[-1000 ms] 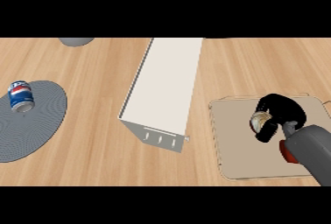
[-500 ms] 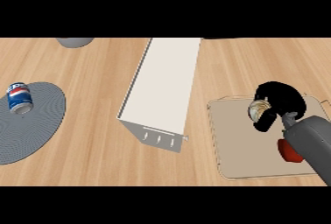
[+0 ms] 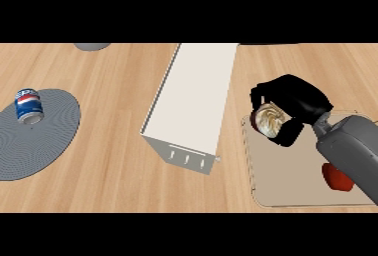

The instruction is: Pick the cupcake from the tray and place it in the tiered shelf

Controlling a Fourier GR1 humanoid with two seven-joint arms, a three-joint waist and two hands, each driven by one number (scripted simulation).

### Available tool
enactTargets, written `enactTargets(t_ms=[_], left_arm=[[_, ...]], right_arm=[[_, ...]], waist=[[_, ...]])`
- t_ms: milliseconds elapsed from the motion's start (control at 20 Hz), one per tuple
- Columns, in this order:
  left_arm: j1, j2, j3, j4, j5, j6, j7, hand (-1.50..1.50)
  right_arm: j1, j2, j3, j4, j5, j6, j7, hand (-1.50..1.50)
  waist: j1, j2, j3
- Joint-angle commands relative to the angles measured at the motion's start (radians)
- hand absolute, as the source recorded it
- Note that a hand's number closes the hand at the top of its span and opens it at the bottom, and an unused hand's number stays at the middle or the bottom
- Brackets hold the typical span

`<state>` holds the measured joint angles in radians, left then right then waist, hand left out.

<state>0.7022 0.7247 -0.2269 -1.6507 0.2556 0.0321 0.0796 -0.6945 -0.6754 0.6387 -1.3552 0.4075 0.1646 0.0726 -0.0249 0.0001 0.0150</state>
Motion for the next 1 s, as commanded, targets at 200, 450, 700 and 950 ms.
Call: enactTargets(t_ms=[200,450,700,950], left_arm=[[-0.220,-0.121,0.014,-0.116,0.018,0.035,-0.092,0.00],[-0.228,-0.136,0.009,-0.122,0.004,0.040,-0.089,0.00],[-0.242,-0.124,0.019,-0.132,-0.002,0.034,-0.090,0.00],[-0.263,-0.140,-0.010,-0.149,-0.010,0.044,-0.064,0.00]], right_arm=[[-0.086,-0.027,-0.186,-0.019,-0.211,0.019,-0.322,1.50],[-0.137,-0.048,-0.290,0.045,-0.328,0.088,-0.396,1.50],[-0.219,-0.058,-0.337,0.114,-0.360,0.134,-0.400,1.50],[-0.298,-0.008,-0.335,0.166,-0.349,0.122,-0.343,1.50]], waist=[[-0.042,0.007,-0.014],[-0.036,0.010,-0.018],[-0.012,0.012,-0.020],[0.001,0.015,-0.023]])
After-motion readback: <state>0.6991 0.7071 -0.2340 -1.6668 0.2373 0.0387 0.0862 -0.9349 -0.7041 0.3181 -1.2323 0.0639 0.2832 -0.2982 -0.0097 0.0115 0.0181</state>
